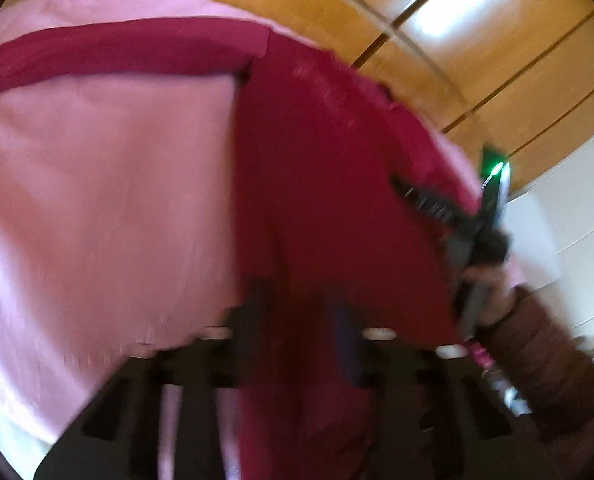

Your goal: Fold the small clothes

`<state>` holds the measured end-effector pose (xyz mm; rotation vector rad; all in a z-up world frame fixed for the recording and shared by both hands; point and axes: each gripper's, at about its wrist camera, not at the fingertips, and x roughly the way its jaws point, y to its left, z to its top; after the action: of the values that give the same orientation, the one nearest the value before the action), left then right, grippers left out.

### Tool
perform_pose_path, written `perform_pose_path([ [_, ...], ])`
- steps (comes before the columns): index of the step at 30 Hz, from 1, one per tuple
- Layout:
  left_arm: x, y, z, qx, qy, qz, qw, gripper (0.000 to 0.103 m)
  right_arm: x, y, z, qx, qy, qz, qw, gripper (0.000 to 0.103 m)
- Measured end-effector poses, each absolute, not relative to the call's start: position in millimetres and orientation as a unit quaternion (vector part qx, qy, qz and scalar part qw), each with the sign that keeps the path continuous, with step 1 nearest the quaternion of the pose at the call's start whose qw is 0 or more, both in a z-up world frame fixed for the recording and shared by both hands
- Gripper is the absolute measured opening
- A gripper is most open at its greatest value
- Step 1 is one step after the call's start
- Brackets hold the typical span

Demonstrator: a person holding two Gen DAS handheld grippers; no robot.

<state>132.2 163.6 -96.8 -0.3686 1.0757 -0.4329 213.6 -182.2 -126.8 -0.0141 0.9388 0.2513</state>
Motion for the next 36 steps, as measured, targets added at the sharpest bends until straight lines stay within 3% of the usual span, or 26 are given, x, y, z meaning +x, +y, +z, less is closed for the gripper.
perform_pose_path([
  [2,117.4,170.9,-93.9,-0.184,0.502,-0.192,0.823,0.000,212.1,-182.7,-125.4,-0.007,0.450,0.119,0.885,0.101],
  [8,99.4,193.8,-102.5,-0.195,0.498,-0.120,0.837,0.000,210.4,-181.3,-124.5,-0.013,0.448,0.115,0.887,0.101],
  [12,96.3,176.1,-85.9,-0.135,0.486,-0.079,0.860,0.000,207.6,-182.9,-123.2,-0.013,0.450,0.114,0.885,0.101],
  [19,102.1,147.9,-52.0,-0.134,0.412,-0.090,0.897,0.000,185.5,-209.5,-111.7,0.010,0.458,0.133,0.879,0.101],
  [22,107.2,126.7,-55.1,-0.112,0.411,-0.109,0.898,0.032,167.9,-242.7,-111.6,0.015,0.462,0.117,0.879,0.101],
  [23,108.2,120.8,-58.3,-0.109,0.411,-0.113,0.898,0.035,162.7,-251.6,-112.8,0.019,0.465,0.113,0.878,0.101],
  [32,122.0,69.9,-95.4,-0.048,0.443,-0.124,0.887,0.035,81.5,-306.0,-112.9,-0.027,0.491,0.139,0.860,0.101],
  [36,122.5,59.9,-109.8,-0.020,0.449,-0.120,0.885,0.038,77.2,-352.7,-103.4,0.076,0.507,0.126,0.849,0.098],
])
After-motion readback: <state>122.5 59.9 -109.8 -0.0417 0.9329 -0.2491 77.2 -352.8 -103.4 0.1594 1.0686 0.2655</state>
